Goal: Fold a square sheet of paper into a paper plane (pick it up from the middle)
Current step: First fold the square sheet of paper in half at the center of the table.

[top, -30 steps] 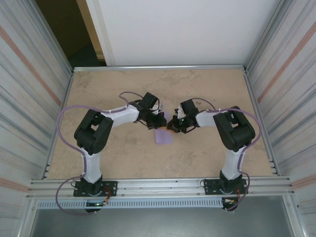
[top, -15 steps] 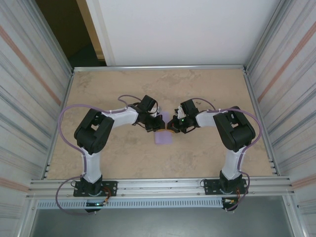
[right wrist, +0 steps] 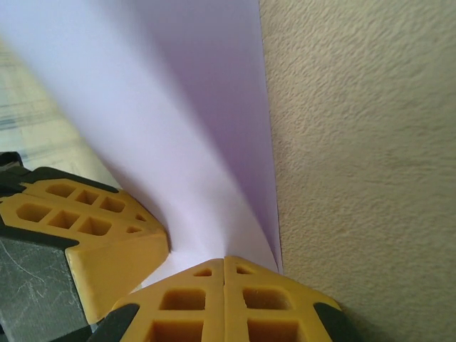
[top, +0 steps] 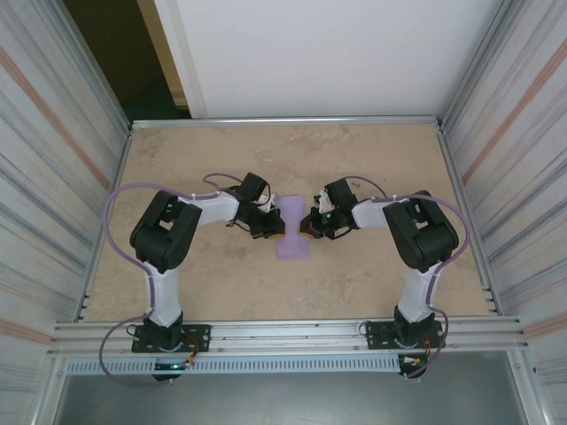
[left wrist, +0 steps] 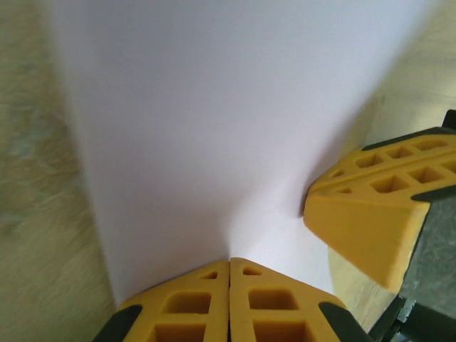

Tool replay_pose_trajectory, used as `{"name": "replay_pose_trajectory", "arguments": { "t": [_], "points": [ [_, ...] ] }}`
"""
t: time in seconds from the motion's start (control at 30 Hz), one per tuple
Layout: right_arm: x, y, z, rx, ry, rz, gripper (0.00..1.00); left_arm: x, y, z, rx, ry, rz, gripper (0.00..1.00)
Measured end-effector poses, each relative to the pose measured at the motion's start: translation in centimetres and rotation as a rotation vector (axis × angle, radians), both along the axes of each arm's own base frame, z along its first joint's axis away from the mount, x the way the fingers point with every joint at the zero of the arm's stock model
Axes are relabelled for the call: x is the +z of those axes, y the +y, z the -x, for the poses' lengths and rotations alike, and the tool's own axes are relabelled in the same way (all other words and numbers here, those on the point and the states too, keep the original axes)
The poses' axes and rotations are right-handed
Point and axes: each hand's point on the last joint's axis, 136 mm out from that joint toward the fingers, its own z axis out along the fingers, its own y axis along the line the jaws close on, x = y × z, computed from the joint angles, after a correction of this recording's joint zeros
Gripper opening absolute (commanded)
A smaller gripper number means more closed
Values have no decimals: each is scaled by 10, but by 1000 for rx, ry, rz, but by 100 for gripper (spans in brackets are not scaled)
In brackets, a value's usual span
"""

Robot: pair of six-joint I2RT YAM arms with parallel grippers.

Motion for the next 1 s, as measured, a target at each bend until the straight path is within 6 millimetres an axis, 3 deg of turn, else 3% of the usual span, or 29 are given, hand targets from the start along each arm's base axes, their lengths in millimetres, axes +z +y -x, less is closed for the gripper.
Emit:
{"name": "replay_pose_trajectory", "arguments": {
  "t": [0.17, 0.37, 0.47, 0.63, 0.73, 0.9, 1.0],
  "points": [
    [0, 0, 0, 11, -10, -10, 1, -1, 24, 8, 6, -5, 25, 7],
    [1, 0, 0, 14, -12, -12, 1, 7, 52, 2, 65, -3, 11, 8],
    [0, 0, 0, 14, -12, -12, 1, 21, 40, 1, 48, -38, 38, 8],
    [0, 0, 0, 15, -13, -13, 1, 41, -6, -1, -18, -102, 119, 8],
    [0, 0, 0, 14, -13, -13, 1, 37, -27, -4, -39, -105, 155, 8],
    [0, -1, 0, 15, -12, -15, 1, 7, -25, -7, -28, -57, 131, 8],
    [0, -1, 0, 15, -11, -16, 1, 2, -15, -12, -8, -45, 145, 8]
  ]
}}
